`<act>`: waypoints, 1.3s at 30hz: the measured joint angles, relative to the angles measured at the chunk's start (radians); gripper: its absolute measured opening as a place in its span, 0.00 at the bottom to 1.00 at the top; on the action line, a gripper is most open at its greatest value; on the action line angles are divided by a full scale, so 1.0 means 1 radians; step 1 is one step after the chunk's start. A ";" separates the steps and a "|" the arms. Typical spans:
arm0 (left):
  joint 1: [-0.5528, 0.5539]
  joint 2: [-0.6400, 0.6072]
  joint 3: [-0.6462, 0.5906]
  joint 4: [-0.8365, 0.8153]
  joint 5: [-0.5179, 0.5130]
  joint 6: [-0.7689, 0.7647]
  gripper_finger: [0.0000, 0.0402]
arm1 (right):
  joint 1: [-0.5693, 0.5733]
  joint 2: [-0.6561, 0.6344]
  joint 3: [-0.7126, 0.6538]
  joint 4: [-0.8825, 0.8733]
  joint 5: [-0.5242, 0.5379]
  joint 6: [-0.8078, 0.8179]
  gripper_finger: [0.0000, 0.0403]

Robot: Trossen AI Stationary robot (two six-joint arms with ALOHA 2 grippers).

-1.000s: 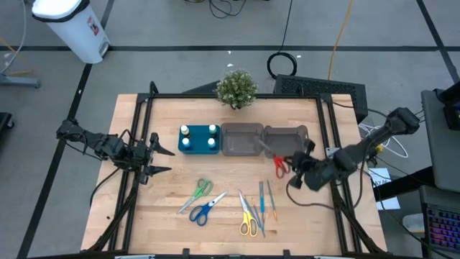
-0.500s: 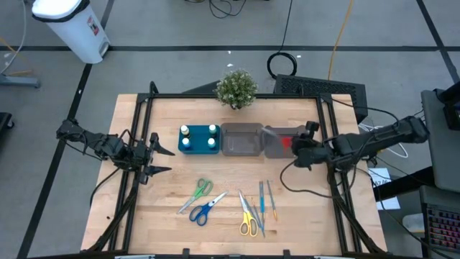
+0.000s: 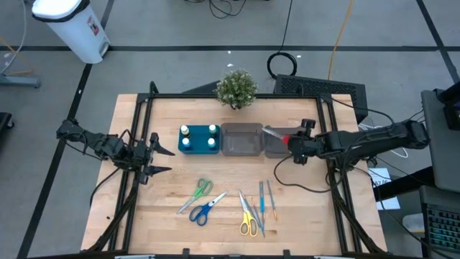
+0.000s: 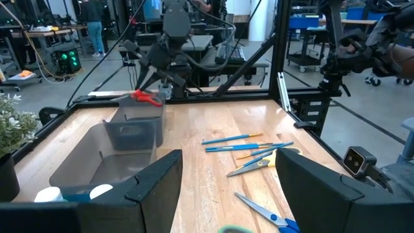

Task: Pick & Place Paint Supplies
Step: Put the red scissor into the right black bin

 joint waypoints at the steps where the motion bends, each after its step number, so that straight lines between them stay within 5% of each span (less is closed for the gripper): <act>1: 0.000 0.000 0.000 0.001 0.000 0.000 0.63 | -0.009 0.004 0.000 -0.001 -0.007 -0.006 0.05; 26: 0.000 0.000 0.000 0.001 0.000 0.000 0.63 | -0.105 0.018 0.000 -0.051 -0.101 -0.071 0.05; 39: 0.000 0.000 0.000 0.001 0.000 0.000 0.63 | -0.105 0.018 0.000 -0.051 -0.099 -0.067 0.20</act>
